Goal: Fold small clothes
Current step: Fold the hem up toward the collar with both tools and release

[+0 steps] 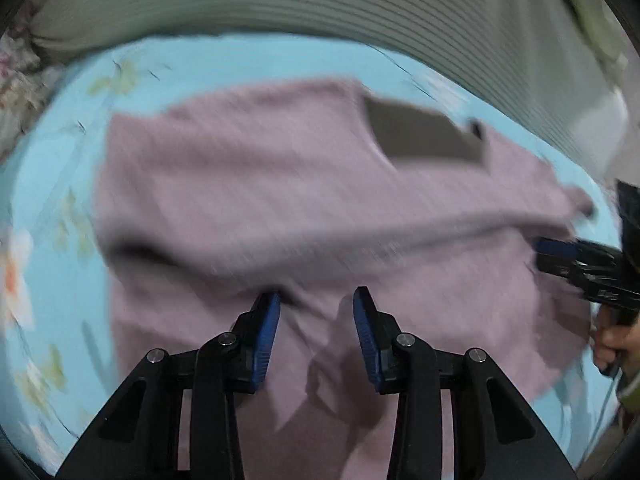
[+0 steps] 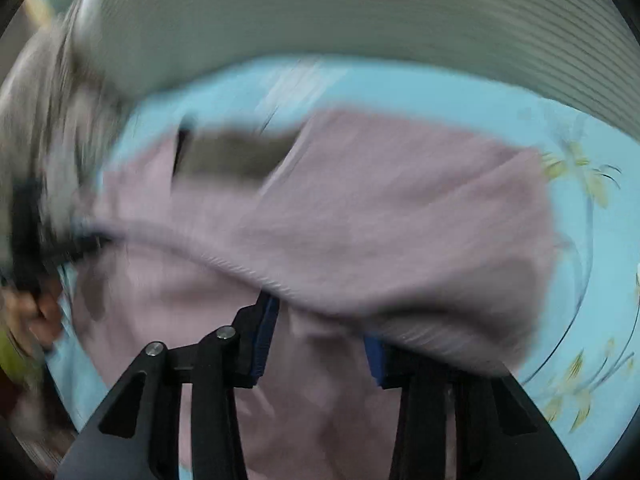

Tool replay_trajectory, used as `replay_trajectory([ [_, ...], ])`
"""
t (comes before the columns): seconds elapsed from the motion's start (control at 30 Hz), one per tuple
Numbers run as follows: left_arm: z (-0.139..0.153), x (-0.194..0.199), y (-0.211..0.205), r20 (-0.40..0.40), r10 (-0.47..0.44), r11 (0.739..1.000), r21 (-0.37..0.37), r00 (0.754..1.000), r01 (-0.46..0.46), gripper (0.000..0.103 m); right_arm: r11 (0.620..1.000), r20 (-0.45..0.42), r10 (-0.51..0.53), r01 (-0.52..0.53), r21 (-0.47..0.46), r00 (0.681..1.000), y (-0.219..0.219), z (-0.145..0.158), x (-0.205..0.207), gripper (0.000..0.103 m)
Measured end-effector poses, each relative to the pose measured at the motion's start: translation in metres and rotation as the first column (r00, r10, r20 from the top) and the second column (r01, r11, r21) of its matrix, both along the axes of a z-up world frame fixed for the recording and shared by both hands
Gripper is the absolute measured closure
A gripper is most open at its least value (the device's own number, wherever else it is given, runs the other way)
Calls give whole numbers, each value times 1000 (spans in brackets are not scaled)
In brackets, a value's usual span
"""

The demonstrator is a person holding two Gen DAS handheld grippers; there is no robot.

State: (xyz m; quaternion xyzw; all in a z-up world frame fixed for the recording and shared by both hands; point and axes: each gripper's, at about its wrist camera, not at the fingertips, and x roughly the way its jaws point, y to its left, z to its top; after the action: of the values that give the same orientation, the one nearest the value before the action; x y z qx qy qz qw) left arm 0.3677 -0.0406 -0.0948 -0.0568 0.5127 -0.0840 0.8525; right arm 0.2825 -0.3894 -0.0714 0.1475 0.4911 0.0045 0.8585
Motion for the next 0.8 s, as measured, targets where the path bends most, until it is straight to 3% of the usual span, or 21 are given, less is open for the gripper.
replay_trajectory([
  [0.1,9,33,30,16,105,994,-35,994,-105,66,978,80,-199,193,78,977,-46,15,6,63],
  [0.17,14,47,51,31,186,980,-78,982,-183,66,948,96,-316,309,81,944,-69,19,4,63],
  [0.23,18,56,67,45,254,963,-109,966,-248,67,929,101,-362,350,122,927,-82,21,1,63],
  [0.4,27,37,74,56,311,939,-171,949,-298,63,933,128,-349,332,140,928,-68,36,-26,61],
  [0.53,28,-13,62,64,289,945,-175,955,-274,57,941,127,-315,293,169,940,-37,39,-57,61],
  [0.8,13,-132,40,-28,230,943,-240,973,-230,56,957,51,-236,223,184,970,45,23,-128,61],
])
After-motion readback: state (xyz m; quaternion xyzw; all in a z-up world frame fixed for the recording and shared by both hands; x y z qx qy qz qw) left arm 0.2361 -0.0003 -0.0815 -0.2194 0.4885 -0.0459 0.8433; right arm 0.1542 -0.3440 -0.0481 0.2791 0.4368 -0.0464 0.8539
